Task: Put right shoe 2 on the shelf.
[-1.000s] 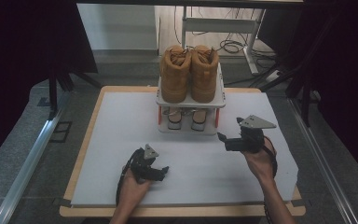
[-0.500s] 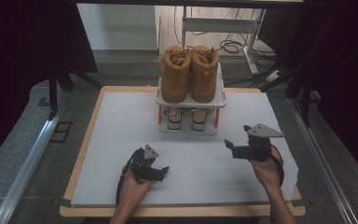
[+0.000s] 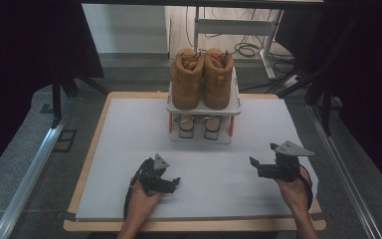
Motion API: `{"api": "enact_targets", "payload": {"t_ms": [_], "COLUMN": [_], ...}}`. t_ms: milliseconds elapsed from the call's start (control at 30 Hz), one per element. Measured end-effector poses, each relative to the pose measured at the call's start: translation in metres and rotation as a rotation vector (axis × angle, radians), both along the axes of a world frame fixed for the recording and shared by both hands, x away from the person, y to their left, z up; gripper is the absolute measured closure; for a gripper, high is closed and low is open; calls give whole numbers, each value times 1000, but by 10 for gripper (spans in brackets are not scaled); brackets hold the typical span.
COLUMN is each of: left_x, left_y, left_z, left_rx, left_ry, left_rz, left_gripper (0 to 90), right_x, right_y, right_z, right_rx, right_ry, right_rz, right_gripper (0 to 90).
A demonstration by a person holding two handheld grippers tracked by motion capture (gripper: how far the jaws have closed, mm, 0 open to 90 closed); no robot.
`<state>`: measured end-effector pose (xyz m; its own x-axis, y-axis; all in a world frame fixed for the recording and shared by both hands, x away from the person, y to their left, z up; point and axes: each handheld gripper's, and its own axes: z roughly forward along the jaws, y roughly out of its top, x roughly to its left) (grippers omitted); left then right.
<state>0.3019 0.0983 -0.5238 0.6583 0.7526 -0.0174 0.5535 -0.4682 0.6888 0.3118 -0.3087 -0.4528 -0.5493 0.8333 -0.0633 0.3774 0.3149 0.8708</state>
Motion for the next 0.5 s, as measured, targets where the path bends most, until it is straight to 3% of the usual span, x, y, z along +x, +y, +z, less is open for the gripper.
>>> {"api": "enact_targets", "payload": {"t_ms": [500], "left_x": [0], "left_y": [0], "left_z": [0], "left_rx": [0], "left_ry": [-1], "left_rz": [0], "left_gripper": [119], "right_x": [-8], "right_y": [-15], "right_z": [-30], "right_rx": [-22], "right_ry": [83], "right_rz": [-31], "right_gripper": [65]}}
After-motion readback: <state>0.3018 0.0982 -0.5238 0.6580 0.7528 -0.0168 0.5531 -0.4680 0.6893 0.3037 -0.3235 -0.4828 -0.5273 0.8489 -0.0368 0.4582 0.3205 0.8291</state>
